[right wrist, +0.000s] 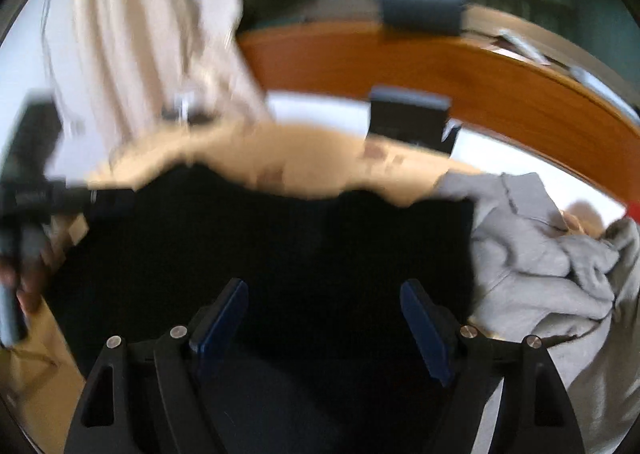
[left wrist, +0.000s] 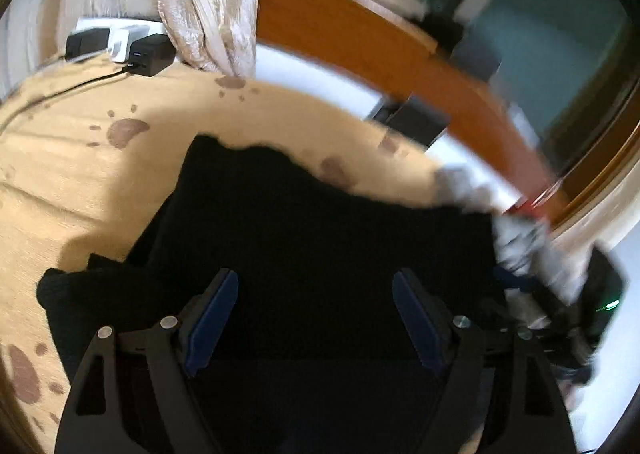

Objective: Fold clothes
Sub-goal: 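Lay the folded black sweater flat on the bed with both grippers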

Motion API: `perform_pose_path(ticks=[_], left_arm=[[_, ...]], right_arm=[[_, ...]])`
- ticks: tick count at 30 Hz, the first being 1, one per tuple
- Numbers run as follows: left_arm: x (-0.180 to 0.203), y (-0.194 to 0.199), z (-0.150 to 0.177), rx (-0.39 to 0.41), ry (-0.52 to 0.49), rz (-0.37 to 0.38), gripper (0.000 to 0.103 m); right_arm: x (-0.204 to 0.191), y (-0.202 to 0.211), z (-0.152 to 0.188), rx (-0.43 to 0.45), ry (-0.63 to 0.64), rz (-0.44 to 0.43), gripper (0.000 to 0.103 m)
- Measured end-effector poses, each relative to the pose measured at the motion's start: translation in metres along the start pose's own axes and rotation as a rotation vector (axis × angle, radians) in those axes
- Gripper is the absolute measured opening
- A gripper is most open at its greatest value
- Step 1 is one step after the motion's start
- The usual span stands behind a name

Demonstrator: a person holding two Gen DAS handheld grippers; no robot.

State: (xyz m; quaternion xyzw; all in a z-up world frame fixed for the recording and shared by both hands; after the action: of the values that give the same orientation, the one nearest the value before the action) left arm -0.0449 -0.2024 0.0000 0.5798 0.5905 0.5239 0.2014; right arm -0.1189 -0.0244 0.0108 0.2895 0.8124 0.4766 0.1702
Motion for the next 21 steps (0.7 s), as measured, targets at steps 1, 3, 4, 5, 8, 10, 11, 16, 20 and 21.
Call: perform_pose_path(ticks=[1, 3, 4, 5, 8, 10, 11, 16, 20, 21], left_arm=[[0.001, -0.002, 0.002, 0.008, -0.028, -0.023, 0.083], [0.004, -0.005, 0.007, 0.027, -0.085, -0.070, 0.083], [0.005, -0.006, 0.010, 0.037, -0.112, -0.090, 0.083], [0.005, -0.007, 0.011, 0.047, -0.138, -0.109, 0.083], [0.004, -0.009, 0.012, 0.073, -0.169, -0.113, 0.083], [0.001, -0.006, 0.011, 0.074, -0.154, -0.078, 0.084], [0.002, -0.004, 0.011, 0.070, -0.154, -0.071, 0.085], [0.008, 0.007, 0.026, 0.040, -0.162, -0.159, 0.085], [0.019, 0.019, 0.047, 0.044, -0.205, -0.184, 0.085], [0.024, 0.021, 0.051, 0.044, -0.209, -0.171, 0.085]], right_arm=[[-0.002, -0.007, 0.004, -0.033, 0.012, 0.001, 0.081], [0.002, -0.019, 0.011, -0.068, 0.008, -0.034, 0.083], [0.007, -0.019, 0.013, -0.058, -0.009, -0.056, 0.085], [0.008, -0.019, 0.014, -0.052, -0.007, -0.061, 0.087], [0.012, -0.021, 0.016, -0.033, 0.000, -0.073, 0.089], [0.012, -0.021, 0.017, -0.027, 0.003, -0.077, 0.089], [0.010, -0.022, 0.016, -0.027, 0.003, -0.077, 0.089], [0.020, 0.005, 0.023, 0.026, -0.065, -0.158, 0.089], [0.052, 0.056, 0.054, 0.128, -0.244, -0.298, 0.089], [0.060, 0.063, 0.061, 0.142, -0.282, -0.312, 0.090]])
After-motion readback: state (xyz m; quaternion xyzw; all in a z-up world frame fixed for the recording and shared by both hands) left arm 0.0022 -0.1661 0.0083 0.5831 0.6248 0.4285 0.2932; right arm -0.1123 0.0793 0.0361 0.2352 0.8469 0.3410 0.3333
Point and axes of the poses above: each gripper's, at about its wrist camera, not at the fingertips, and y roughly against the way its jaws point, x to its right, z to its underside, the point moved 6 cm from there along -y, roughly the way its jaws point, and after that the axes turned 13 degrees about -x, right-handed, at the moved point
